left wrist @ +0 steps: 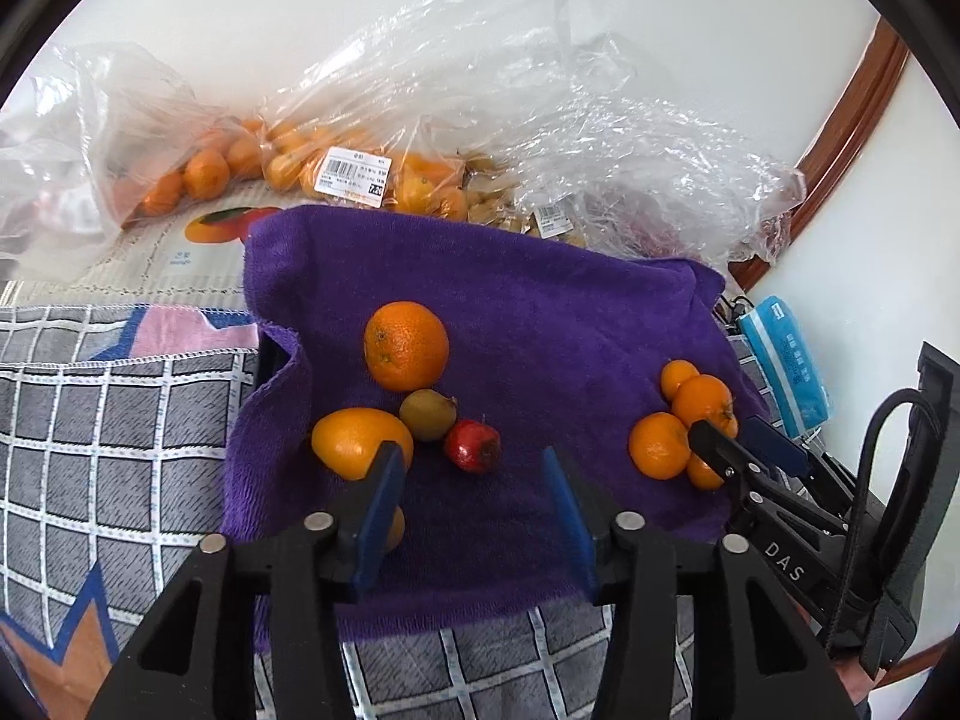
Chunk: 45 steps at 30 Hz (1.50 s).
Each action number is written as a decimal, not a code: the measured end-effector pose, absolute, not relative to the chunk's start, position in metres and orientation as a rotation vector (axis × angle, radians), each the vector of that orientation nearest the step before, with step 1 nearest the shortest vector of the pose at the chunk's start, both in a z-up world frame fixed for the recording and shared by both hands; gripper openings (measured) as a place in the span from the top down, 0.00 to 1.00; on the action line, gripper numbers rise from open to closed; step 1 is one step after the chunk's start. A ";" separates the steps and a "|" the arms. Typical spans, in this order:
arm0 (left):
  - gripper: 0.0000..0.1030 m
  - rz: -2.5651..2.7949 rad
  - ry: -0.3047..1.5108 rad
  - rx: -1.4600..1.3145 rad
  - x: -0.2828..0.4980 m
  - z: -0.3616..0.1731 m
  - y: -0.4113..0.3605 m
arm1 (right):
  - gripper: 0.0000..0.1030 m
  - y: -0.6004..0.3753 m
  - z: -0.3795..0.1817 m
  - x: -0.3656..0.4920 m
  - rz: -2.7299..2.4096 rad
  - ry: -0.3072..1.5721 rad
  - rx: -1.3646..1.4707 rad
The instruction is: Organize fruits
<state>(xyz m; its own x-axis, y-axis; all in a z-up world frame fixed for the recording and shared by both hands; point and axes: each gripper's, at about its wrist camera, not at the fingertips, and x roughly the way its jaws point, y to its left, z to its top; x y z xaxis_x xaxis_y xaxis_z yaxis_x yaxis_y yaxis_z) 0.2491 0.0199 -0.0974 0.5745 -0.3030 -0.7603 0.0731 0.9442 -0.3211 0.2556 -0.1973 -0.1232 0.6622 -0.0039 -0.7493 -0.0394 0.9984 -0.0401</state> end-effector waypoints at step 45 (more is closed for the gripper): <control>0.04 -0.062 0.610 -0.080 0.049 -0.006 -0.006 | 0.03 -0.227 -0.012 0.052 -0.021 0.634 0.004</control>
<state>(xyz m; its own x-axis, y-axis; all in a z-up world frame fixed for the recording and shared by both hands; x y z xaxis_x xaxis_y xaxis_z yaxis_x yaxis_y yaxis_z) 0.0490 -0.0064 -0.0057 0.8182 -0.0816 -0.5691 0.0346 0.9951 -0.0930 0.0519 -0.2266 -0.0119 0.8055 -0.0181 -0.5924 0.0204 0.9998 -0.0028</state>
